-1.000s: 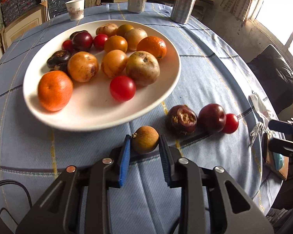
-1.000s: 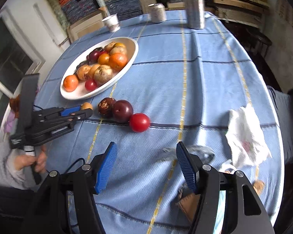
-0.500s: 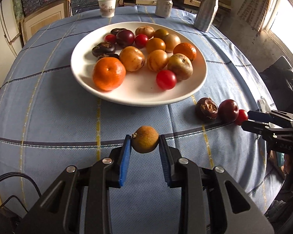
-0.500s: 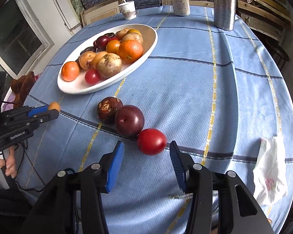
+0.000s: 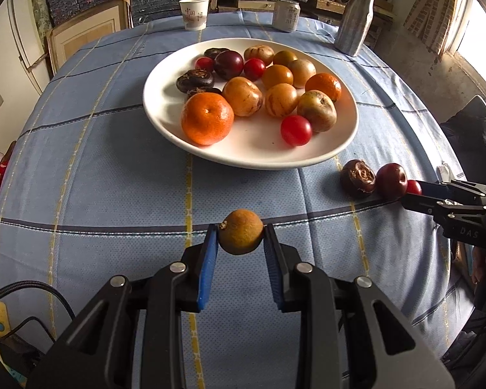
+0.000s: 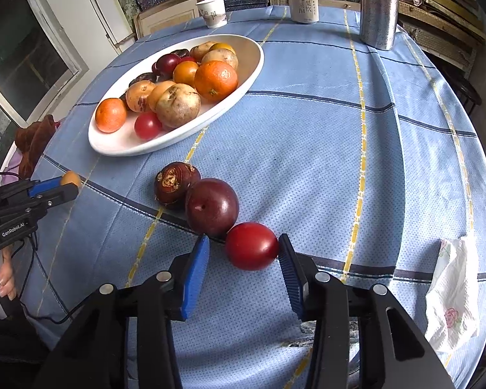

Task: Organize fruits
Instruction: 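Grasp a small brown round fruit with the left tool while the right tool grasps a red tomato, then carry both fruits onto the white plate and open both tools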

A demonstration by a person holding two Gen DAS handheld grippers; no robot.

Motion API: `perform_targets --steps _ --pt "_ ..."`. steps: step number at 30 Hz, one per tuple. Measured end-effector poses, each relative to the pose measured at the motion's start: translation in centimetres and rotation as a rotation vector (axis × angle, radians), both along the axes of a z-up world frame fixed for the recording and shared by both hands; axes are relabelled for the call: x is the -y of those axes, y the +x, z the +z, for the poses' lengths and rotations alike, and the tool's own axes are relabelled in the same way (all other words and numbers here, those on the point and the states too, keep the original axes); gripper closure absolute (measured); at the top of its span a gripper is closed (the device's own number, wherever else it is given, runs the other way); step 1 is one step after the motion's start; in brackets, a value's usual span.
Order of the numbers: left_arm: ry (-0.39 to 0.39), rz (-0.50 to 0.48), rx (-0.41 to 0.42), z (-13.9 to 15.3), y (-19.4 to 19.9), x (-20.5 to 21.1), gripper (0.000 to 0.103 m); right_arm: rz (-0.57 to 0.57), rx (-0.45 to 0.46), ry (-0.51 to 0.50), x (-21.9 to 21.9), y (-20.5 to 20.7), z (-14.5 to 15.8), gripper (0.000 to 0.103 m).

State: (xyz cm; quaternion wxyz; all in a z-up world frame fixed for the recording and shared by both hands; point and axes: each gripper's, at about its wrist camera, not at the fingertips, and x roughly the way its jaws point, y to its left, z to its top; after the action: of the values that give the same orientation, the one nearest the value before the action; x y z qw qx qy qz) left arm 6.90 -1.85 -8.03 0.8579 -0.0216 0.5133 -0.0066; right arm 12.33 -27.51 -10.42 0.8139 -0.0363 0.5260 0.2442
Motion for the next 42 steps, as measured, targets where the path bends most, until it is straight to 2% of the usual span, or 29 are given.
perform_targets --steps 3,14,26,34,38,42 --pt "0.011 0.001 0.003 0.1 -0.1 -0.2 0.075 -0.009 -0.001 -0.003 0.1 0.1 -0.1 0.07" --pt "0.029 -0.024 0.013 0.6 -0.3 -1.4 0.075 -0.038 -0.005 0.008 -0.2 -1.4 0.5 0.07" --pt "0.016 -0.084 -0.033 -1.0 -1.9 -3.1 0.075 -0.058 -0.038 0.033 -1.5 -6.7 0.9 0.07" --pt "0.014 -0.123 -0.006 0.1 -3.4 -5.1 0.075 0.012 -0.029 0.024 -6.2 -9.9 1.7 0.07" --pt "-0.011 -0.109 -0.004 1.1 -4.0 -7.2 0.075 0.033 -0.012 0.013 -8.6 -10.9 2.3 0.07" --pt "-0.045 -0.078 0.001 2.1 -3.7 -8.2 0.075 0.078 0.022 -0.018 -8.7 -11.2 3.4 0.07"
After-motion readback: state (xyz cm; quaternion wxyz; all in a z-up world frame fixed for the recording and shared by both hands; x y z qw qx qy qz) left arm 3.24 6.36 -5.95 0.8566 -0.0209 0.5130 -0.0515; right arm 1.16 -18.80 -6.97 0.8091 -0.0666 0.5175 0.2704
